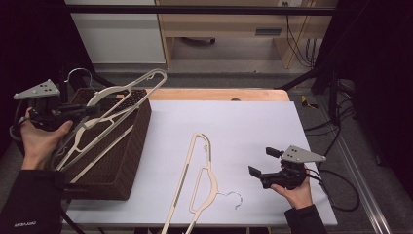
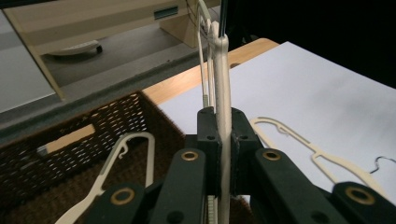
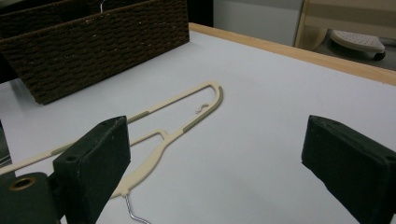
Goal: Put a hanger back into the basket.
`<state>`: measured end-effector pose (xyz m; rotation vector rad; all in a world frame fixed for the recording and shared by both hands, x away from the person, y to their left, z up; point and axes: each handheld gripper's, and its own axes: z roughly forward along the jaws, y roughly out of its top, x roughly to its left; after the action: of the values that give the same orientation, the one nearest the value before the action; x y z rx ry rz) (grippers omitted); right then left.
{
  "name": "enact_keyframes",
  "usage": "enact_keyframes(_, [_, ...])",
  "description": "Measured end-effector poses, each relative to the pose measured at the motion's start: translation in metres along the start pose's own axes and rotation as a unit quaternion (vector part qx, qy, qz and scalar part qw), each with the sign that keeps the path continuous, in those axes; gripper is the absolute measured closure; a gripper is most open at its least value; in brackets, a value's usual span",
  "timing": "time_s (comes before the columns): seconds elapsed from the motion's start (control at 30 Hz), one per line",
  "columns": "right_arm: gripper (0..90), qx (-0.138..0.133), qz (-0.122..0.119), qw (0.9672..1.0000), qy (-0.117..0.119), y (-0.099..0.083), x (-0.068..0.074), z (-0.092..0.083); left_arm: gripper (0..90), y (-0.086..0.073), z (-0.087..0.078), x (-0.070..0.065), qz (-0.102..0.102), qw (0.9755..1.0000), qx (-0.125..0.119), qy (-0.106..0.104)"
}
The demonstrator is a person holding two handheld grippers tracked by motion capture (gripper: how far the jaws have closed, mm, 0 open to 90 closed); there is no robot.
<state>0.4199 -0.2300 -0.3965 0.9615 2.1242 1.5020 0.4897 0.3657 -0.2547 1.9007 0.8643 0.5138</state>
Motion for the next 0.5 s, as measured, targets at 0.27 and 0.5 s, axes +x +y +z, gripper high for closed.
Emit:
enact_keyframes(0.27, [7.8,0.001,0.001,1.0000,-0.002,0.000,0.000,0.000,85.4,-0.022,-0.006,0.033,-0.014,0.9996,0.018,0.018])
enact_keyframes(0.5, [7.7,0.003,-0.002,1.0000,-0.002,-0.001,-0.001,0.001,85.4,-0.041,-0.008,0.052,-0.035,0.9991,0.015,0.018])
